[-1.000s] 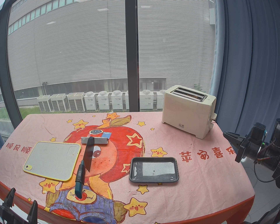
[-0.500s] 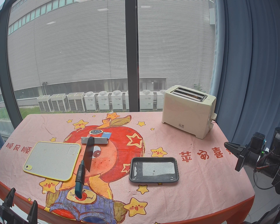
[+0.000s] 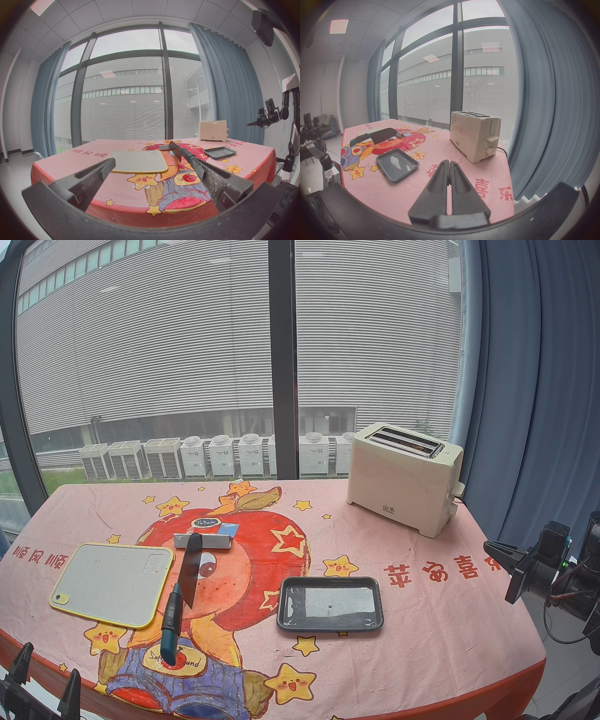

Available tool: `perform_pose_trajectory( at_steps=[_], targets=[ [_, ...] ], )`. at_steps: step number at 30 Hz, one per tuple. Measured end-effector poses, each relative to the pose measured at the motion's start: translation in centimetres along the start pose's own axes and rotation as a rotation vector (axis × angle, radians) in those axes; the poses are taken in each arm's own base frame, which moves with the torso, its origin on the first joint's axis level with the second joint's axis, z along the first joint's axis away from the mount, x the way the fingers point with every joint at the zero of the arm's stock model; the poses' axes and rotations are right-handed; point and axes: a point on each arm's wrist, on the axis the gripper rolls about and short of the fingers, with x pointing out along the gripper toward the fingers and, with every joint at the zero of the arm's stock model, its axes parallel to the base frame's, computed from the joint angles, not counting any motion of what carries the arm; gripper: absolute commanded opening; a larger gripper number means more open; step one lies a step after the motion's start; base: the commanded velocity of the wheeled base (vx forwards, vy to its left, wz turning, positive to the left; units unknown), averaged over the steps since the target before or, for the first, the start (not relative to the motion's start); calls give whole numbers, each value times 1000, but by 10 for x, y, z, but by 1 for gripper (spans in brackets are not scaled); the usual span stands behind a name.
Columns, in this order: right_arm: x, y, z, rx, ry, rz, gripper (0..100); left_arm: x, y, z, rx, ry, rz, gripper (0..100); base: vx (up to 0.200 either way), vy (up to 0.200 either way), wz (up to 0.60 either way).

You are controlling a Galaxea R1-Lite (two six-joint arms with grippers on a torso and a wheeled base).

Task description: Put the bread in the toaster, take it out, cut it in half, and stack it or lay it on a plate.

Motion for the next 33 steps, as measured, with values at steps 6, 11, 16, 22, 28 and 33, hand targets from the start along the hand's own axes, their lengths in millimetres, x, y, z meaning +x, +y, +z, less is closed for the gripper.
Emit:
perform_pose_trajectory(
  at_steps=[6,11,16,22,28,33],
  targets=[
    [0,0,1,-2,-4,-2,0,0,0,0,0,0,0,100,0,0,0],
    [0,-4,3,-1,-12,-22,0,0,0,0,0,0,-1,100,0,0,0],
    [0,-11,8,-3,-31,-52,0,0,0,0,0,0,1,100,0,0,0],
    [5,-15,19,-16,-68,-77,0,0,0,0,0,0,0,100,0,0,0],
    [8,-16,19,-17,-65,-87,0,0,0,0,0,0,0,100,0,0,0],
    [11,-17,16,4,-46,-92,0,0,0,0,0,0,0,100,0,0,0]
  ],
)
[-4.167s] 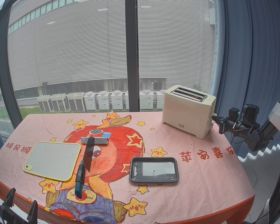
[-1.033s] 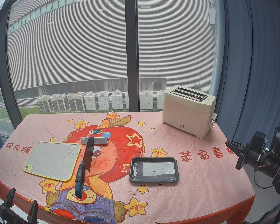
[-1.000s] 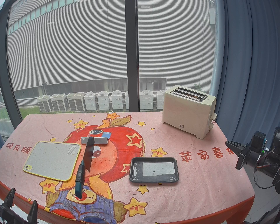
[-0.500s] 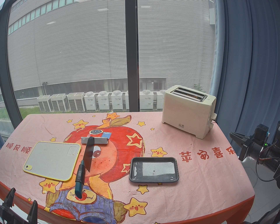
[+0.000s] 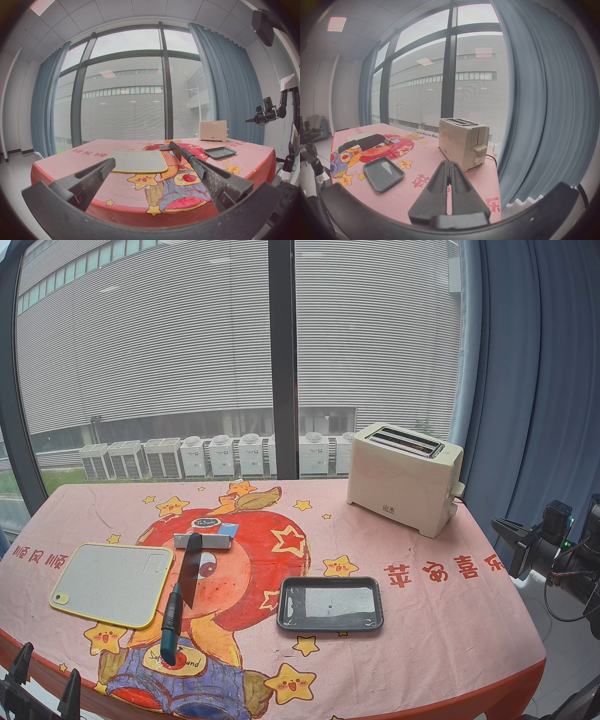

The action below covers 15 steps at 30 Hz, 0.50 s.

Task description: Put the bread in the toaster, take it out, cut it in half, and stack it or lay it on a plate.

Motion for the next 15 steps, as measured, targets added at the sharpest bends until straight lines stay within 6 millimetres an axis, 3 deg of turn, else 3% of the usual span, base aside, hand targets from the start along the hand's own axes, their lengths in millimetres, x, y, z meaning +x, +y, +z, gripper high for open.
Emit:
perform_pose_trajectory(
  at_steps=[15],
  targets=[
    [8,-1,-9,25,46,-11,0,0,0,0,0,0,0,100,0,0,0]
  ],
)
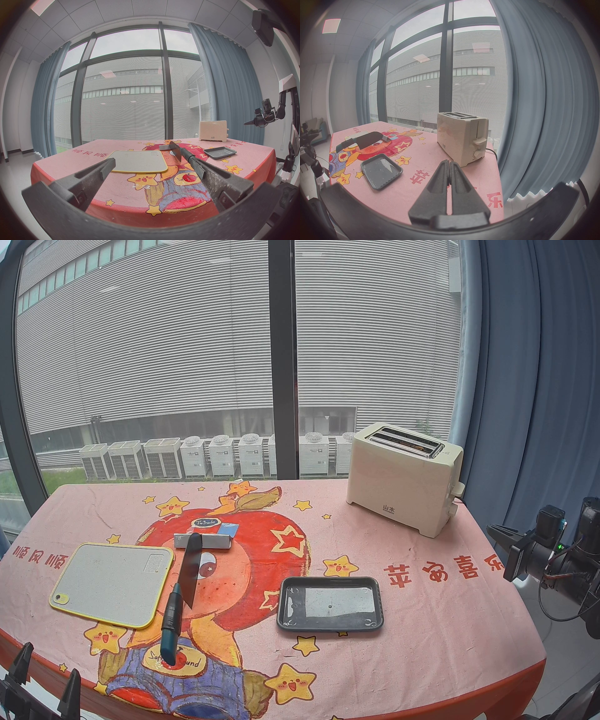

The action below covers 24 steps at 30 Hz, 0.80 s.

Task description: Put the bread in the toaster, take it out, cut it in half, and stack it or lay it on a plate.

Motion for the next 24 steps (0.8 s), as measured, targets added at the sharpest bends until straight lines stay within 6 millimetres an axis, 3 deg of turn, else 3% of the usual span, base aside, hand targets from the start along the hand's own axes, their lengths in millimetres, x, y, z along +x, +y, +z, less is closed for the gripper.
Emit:
perform_pose_trajectory(
  at_steps=[11,24],
  targets=[
    [20,-7,2,2,13,-4,0,0,0,0,0,0,0,100,0,0,0],
    [79,-23,0,-3,-37,-15,0,0,0,0,0,0,0,100,0,0,0]
  ],
)
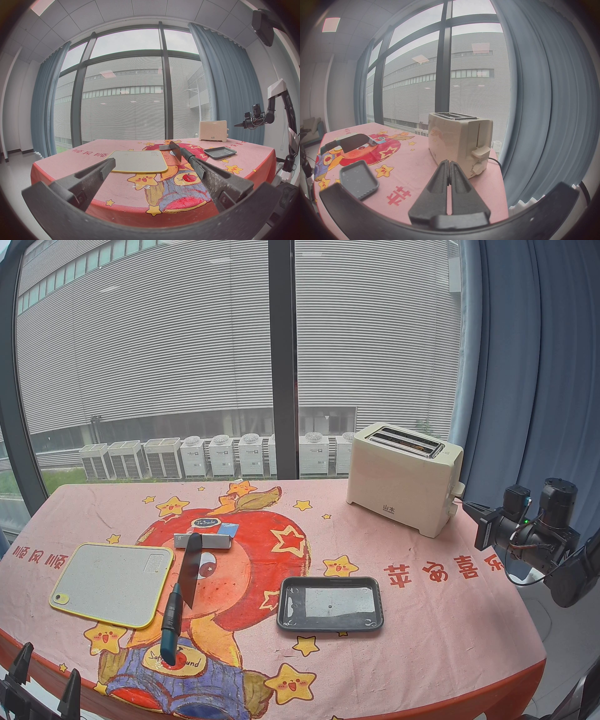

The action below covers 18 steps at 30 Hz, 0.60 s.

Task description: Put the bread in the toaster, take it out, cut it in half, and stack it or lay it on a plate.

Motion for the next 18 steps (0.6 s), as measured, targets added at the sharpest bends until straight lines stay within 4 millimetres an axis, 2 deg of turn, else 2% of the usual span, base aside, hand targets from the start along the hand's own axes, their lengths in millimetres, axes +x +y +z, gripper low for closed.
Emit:
perform_pose_trajectory(
  at_steps=[8,18],
  targets=[
    [29,-13,-17,11,25,-20,0,0,0,0,0,0,-1,100,0,0,0],
    [48,-32,-33,29,58,-60,0,0,0,0,0,0,0,100,0,0,0]
  ],
)
